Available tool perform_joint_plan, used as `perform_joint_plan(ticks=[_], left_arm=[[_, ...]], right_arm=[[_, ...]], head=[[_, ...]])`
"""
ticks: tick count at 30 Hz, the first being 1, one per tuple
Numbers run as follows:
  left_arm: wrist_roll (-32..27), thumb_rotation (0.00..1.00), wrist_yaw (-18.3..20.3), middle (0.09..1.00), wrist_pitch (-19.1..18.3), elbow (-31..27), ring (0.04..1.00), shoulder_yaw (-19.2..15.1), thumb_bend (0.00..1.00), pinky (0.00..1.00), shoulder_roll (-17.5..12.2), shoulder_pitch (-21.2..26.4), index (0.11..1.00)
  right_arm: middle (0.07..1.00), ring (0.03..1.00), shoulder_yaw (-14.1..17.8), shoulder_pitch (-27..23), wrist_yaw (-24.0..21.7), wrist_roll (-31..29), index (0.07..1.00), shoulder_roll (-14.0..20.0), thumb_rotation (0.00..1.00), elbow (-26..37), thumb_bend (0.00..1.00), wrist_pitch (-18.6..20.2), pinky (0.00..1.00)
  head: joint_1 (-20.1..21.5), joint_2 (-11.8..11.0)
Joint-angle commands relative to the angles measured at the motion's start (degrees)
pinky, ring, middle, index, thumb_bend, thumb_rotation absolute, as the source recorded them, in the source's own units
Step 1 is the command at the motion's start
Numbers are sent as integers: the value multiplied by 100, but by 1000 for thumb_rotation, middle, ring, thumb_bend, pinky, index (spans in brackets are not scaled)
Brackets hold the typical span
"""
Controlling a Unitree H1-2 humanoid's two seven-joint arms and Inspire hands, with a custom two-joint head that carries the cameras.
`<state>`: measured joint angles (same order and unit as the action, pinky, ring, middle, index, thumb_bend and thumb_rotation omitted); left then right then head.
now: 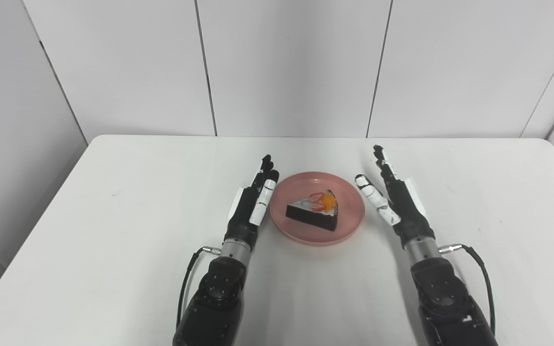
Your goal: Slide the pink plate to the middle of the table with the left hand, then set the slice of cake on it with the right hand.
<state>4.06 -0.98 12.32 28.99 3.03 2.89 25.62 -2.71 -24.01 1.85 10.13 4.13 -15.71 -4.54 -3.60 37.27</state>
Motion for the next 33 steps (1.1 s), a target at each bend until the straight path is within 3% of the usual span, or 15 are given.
perform_joint_plan(ticks=[1, 7, 16, 28, 33], left_arm=[[-8, 1000, -2, 1000, 229, 97, 1000, -27, 728, 1000, -83, 21, 1000], [19, 1000, -29, 1000, 222, 91, 1000, -12, 714, 1000, -131, 13, 1000], [-189, 1000, 51, 1000, 117, 109, 1000, -102, 751, 1000, -122, 32, 1000], [-474, 1000, 39, 1000, 33, 150, 1000, -280, 657, 1000, -17, 89, 1000], [-584, 1000, 40, 1000, 112, 252, 1000, -366, 645, 1000, 20, 133, 1000]], right_arm=[[1000, 1000, 90, -138, -5, -232, 1000, -57, 999, 101, 627, -289, 1000], [1000, 1000, 223, -247, -72, -697, 1000, -150, 953, -238, 644, -366, 1000], [1000, 1000, 400, -275, -474, -1539, 1000, -267, 973, -320, 629, 127, 1000], [1000, 1000, 466, -269, -615, -1815, 1000, -274, 975, -332, 633, 321, 1000], [1000, 1000, 464, -261, -625, -1852, 1000, -289, 963, -370, 614, 226, 1000]], head=[[-1, -7], [-12, -3], [-39, -6], [-36, -16], [-34, -23]])
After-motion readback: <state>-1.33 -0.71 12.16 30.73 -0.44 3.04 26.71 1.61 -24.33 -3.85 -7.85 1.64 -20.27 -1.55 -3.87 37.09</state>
